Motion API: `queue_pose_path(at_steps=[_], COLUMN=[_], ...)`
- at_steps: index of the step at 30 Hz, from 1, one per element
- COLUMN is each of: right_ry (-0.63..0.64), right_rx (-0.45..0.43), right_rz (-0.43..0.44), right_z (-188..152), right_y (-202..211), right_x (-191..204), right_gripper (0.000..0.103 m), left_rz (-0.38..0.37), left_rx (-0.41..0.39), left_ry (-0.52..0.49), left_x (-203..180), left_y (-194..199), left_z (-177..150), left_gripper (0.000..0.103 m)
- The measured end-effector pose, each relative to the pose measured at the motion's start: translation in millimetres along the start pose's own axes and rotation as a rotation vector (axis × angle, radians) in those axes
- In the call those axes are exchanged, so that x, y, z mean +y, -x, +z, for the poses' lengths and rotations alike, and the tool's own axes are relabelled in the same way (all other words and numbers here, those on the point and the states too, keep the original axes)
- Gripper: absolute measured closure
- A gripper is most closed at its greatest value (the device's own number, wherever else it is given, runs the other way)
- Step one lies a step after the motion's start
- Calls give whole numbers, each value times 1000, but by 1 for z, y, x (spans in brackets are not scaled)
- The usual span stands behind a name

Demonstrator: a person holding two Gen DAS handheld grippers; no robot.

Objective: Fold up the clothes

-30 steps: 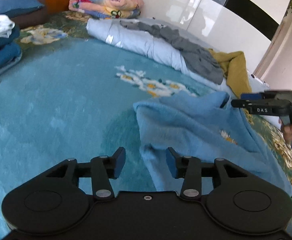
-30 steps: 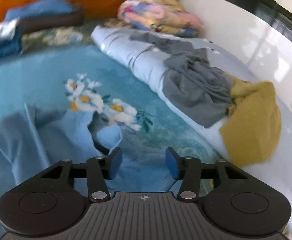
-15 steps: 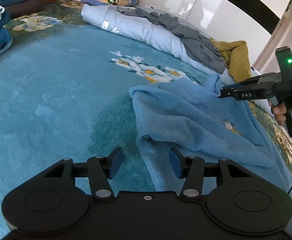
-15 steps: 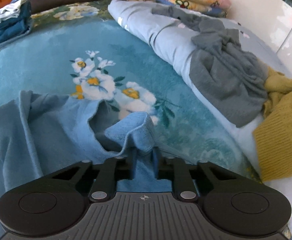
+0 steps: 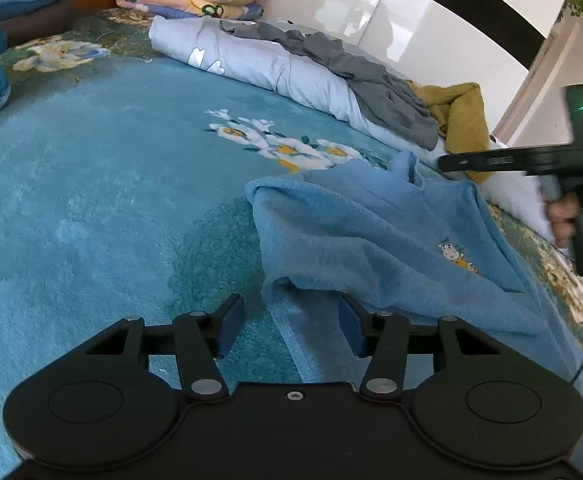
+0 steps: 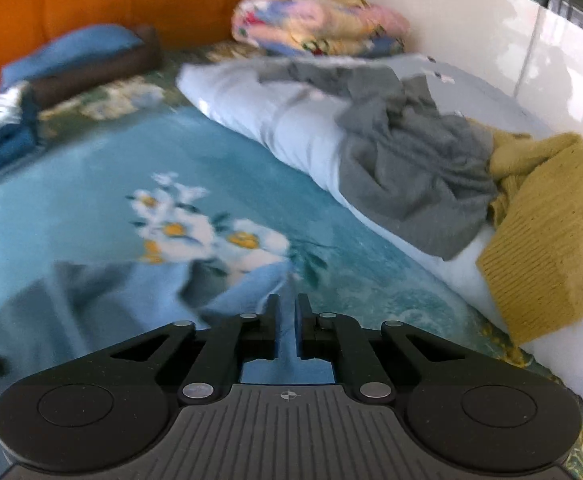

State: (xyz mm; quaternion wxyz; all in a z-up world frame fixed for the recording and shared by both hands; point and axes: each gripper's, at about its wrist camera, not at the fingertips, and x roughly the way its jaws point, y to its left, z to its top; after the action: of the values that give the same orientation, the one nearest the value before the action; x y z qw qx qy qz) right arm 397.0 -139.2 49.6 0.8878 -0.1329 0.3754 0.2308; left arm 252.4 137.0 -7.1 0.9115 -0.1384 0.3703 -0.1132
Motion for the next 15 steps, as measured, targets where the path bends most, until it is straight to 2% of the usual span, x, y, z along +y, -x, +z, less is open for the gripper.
queue_pose_path(at_steps=[3, 7, 9, 13, 15], right_ry=[-33, -146, -194, -232, -213], right_rx=[1, 33, 52, 58, 58], right_rz=[-26, -47, -50, 36, 82], right_z=[-20, -67, -94, -126, -131], right_y=[32, 74, 92, 108, 108], right_x=[-7, -24, -30, -15, -3], right_gripper=[82, 81, 78, 76, 60], left_rz=[12, 61, 57, 44, 43], left_rx=[-7, -22, -38, -61, -62], left_ry=[23, 14, 12, 26, 31], left_x=[-1, -6, -11, -24, -30], left_y=[2, 14, 21, 32, 36], left_z=[-1, -4, -6, -8, -11], left_gripper=[53, 53, 53, 53, 53])
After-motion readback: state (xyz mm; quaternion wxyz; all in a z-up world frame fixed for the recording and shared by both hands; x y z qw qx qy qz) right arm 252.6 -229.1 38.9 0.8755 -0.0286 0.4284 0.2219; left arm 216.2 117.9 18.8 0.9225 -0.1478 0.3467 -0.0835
